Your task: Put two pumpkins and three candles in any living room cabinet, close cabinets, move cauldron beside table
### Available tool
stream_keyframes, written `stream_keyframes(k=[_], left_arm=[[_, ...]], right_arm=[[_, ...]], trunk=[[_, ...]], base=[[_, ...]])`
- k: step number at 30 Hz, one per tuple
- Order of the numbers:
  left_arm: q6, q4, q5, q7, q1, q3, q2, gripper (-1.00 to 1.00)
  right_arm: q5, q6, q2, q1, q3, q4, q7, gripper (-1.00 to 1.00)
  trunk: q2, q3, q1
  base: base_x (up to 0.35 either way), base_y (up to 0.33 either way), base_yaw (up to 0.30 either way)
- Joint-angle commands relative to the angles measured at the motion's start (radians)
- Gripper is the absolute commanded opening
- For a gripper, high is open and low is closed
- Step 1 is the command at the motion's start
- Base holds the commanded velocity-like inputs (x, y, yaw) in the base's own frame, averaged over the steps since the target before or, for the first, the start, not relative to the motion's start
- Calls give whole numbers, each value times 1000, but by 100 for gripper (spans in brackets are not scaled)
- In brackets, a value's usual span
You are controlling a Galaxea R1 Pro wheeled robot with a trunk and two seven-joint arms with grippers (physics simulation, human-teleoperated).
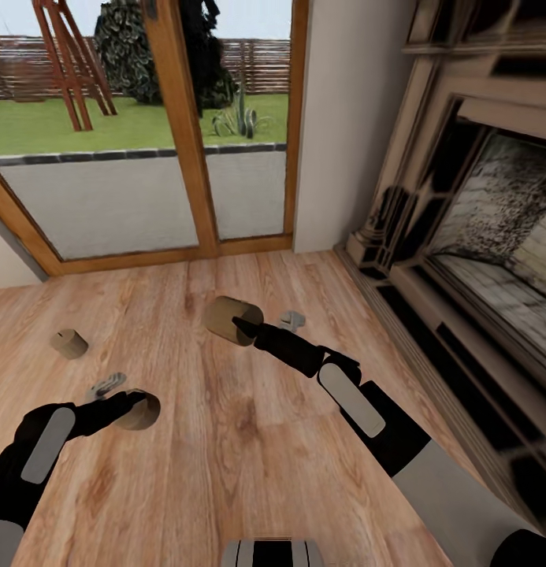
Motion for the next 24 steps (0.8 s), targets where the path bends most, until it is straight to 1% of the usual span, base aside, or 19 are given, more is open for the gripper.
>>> stream_keyframes(k=[1, 6, 9, 12, 14, 17, 20, 24], left_arm=[[4, -1, 10, 9, 0, 0, 3, -100], [5, -1, 15, 8, 0, 1, 8, -100], [5, -1, 27, 9, 0, 1, 8, -100], [5, -1, 30, 9, 0, 2, 9, -100], [5, -1, 31, 9, 0, 10, 10, -100], [7, -1, 31, 9, 0, 34, 10, -100], [15, -1, 32, 9, 0, 41, 10, -100], [19, -1, 32, 9, 0, 44, 10, -100]], right_arm=[[-5, 2, -1, -1, 1, 0, 0, -100], [-4, -19, -1, -1, 1, 5, 0, -100], [-3, -25, -1, -1, 1, 18, 0, -100], [-3, -27, -1, -1, 1, 26, 0, -100], [-3, -27, -1, -1, 1, 28, 1, -100], [-3, -27, -1, -1, 1, 28, 1, -100], [-3, -27, -1, -1, 1, 29, 1, -100], [-3, -28, -1, -1, 1, 29, 1, -100]], trunk=[[0, 5, -1], [1, 29, -3], [2, 41, -4], [3, 53, -6], [3, 61, -7], [4, 74, -8], [4, 88, -9], [5, 108, -11]], base=[[-235, 140, -176], [-103, 61, -134], [-12, 6, -31], [-103, 69, -7], [-206, 157, -2], [-235, 182, -51], [-201, 156, -161], [-47, 36, -197]])
